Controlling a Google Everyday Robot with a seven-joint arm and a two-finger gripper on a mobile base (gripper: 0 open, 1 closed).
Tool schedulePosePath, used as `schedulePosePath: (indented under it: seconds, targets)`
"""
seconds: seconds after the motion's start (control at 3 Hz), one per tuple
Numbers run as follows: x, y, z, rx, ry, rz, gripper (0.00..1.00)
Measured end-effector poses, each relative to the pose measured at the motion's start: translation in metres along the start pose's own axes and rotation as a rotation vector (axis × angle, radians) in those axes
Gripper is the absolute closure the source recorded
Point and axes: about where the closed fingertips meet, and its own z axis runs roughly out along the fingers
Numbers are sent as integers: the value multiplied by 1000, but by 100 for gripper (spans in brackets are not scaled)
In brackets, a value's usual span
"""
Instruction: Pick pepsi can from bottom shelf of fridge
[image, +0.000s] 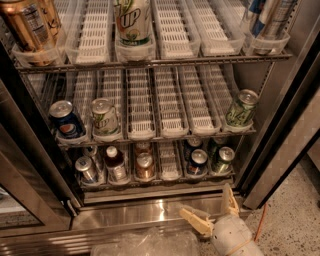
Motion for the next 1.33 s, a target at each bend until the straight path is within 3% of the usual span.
schedulePosePath:
  seconds: [0.67,1.0,1.33]
  targets:
    - [15,-15,11,48,-20,-63,0]
    - [14,-15,11,48,-20,-63,0]
    - [22,-21,14,84,-4,-83,0]
